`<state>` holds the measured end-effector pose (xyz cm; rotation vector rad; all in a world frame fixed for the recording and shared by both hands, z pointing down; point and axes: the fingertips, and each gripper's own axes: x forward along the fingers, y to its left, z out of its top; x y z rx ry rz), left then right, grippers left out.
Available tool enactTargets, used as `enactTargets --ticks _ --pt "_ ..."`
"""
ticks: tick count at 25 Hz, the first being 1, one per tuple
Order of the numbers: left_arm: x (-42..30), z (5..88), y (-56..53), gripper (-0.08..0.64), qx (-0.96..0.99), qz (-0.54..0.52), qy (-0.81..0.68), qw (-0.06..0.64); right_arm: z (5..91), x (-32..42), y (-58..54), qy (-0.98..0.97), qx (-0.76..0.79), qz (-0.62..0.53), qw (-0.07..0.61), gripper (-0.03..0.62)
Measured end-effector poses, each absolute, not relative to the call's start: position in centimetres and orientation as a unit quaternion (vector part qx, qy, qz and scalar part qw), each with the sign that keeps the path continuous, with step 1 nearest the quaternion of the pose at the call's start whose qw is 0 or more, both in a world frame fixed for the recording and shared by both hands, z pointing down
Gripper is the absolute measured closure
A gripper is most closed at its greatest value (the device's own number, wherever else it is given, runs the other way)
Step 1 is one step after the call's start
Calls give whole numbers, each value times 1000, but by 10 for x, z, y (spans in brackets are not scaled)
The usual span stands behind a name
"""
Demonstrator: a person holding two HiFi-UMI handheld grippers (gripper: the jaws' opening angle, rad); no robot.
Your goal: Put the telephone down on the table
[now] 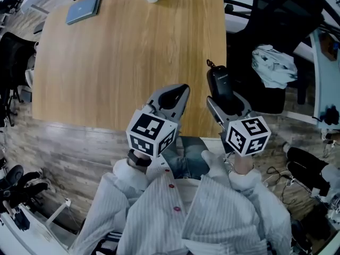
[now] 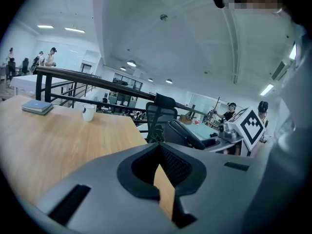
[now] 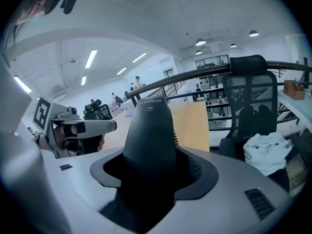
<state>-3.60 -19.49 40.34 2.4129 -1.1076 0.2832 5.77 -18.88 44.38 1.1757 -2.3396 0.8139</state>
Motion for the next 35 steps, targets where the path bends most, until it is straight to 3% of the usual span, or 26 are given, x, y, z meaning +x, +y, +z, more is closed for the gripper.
enactTargets --ticks 17,35 --pt "-28 484 -184 551 858 139 -411 274 534 32 -168 -827 370 334 259 301" --pt "-73 532 -157 551 814 155 -459 320 598 -6 -127 -827 307 339 328 301"
